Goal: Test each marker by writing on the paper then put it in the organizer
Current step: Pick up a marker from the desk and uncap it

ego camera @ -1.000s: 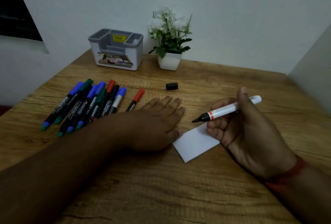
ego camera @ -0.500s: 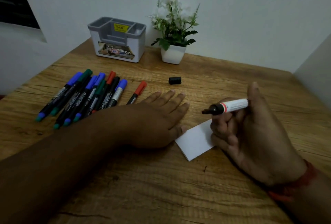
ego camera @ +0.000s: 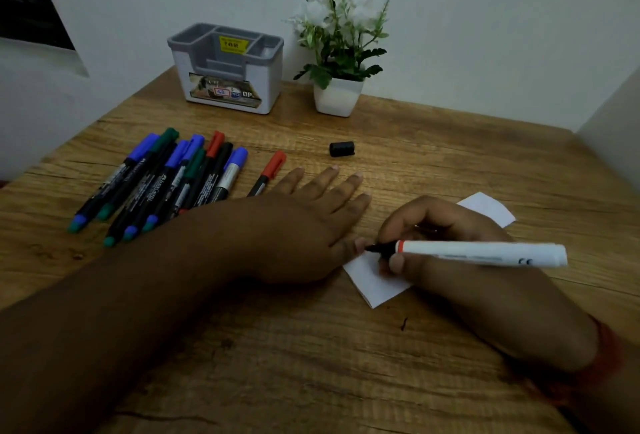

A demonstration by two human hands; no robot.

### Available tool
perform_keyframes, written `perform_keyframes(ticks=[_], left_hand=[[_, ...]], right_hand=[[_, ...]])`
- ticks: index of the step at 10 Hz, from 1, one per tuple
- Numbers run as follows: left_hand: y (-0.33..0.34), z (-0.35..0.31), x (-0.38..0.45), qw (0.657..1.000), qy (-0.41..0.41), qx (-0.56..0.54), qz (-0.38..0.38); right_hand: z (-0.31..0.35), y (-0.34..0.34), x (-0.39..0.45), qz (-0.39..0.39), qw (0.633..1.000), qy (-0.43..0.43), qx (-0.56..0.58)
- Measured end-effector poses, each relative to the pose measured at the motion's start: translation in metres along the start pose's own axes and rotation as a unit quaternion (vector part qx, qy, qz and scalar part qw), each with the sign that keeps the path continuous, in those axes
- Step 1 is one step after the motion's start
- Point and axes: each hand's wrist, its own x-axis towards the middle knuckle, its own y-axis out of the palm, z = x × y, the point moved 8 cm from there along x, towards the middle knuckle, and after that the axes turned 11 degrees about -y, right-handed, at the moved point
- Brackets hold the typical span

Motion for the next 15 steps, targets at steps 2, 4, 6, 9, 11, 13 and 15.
perform_keyframes(ticks=[2, 4, 6, 9, 11, 13, 15], left_hand=[[0.0021, 0.0013, 0.0006, 1.000, 0.001, -0.012, 0.002], [0.0011, 0.0006, 0.0013, 1.000, -0.001, -0.013, 0.008], [0.0015, 0.0010, 0.0020, 1.000, 0.001, -0.013, 0.012], [0.0017, 0.0008, 0.0008, 1.000, -0.003, -0.015, 0.016], [0.0008, 0.0004, 0.0008, 1.000, -0.001, -0.015, 0.013], [0.0006, -0.0004, 0.0011, 1.000, -0.004, -0.012, 0.010], [0.0009, -0.0009, 0.0010, 1.000, -0.005, -0.019, 0.017]], right_hand=[[0.0041, 0.0061, 0.0002, -0.033, 0.995, -0.008, -0.092], [0.0061, 0.0085, 0.0003, -0.043, 0.994, -0.025, -0.099], [0.0057, 0.0087, 0.0011, -0.042, 0.991, -0.044, -0.117], [0.0052, 0.0115, 0.0024, -0.031, 0.992, -0.050, -0.116], [0.0057, 0.0062, 0.0001, -0.061, 0.991, -0.049, -0.105], [0.0038, 0.0081, 0.0018, -0.044, 0.990, -0.039, -0.125], [0.0029, 0.0067, 0.0022, -0.044, 0.989, -0.046, -0.135]])
